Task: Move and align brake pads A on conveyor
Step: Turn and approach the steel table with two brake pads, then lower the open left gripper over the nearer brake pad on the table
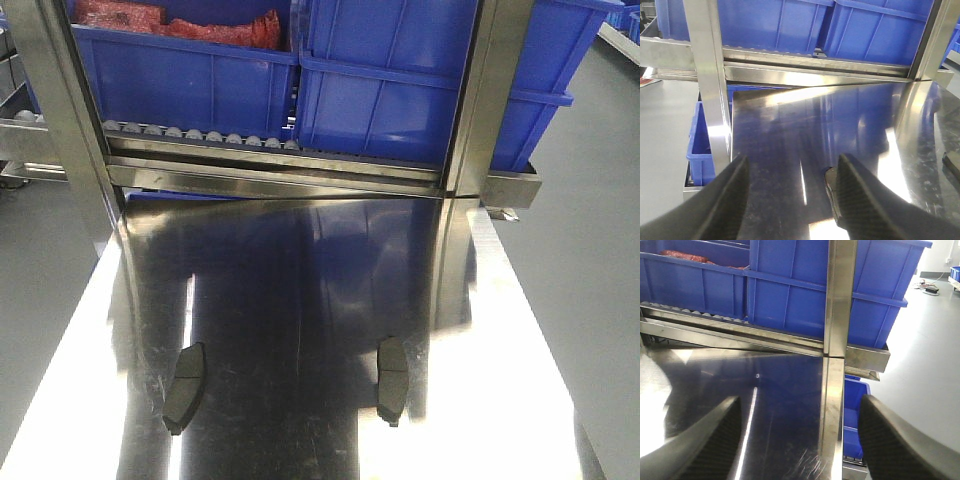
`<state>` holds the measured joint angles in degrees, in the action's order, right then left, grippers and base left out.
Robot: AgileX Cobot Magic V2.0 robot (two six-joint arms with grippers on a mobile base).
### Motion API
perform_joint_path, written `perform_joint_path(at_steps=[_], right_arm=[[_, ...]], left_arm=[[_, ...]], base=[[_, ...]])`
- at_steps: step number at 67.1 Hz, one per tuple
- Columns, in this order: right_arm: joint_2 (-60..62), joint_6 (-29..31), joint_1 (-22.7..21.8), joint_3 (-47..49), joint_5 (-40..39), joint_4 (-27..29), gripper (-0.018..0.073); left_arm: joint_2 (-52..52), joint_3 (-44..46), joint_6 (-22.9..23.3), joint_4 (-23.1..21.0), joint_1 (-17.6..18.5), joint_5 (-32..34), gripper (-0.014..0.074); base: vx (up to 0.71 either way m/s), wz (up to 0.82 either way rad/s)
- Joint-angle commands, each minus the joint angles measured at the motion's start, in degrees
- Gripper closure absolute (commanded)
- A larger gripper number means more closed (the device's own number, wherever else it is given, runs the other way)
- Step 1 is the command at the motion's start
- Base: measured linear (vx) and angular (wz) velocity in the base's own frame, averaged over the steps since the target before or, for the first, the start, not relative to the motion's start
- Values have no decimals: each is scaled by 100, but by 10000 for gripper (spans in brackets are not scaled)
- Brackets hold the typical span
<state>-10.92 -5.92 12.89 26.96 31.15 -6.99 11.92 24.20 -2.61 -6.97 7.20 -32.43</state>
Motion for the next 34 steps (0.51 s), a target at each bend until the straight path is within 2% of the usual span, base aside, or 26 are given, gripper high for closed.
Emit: perform_joint_path(at_steps=[1, 34], right_arm=[[-83, 24, -26, 134, -447, -45, 75], [-83, 24, -26, 134, -447, -45, 75]], left_arm=[[73, 125, 18, -67, 21, 413, 224], [73, 125, 12, -23, 64, 413, 224]], base=[[0, 0], [0, 0]])
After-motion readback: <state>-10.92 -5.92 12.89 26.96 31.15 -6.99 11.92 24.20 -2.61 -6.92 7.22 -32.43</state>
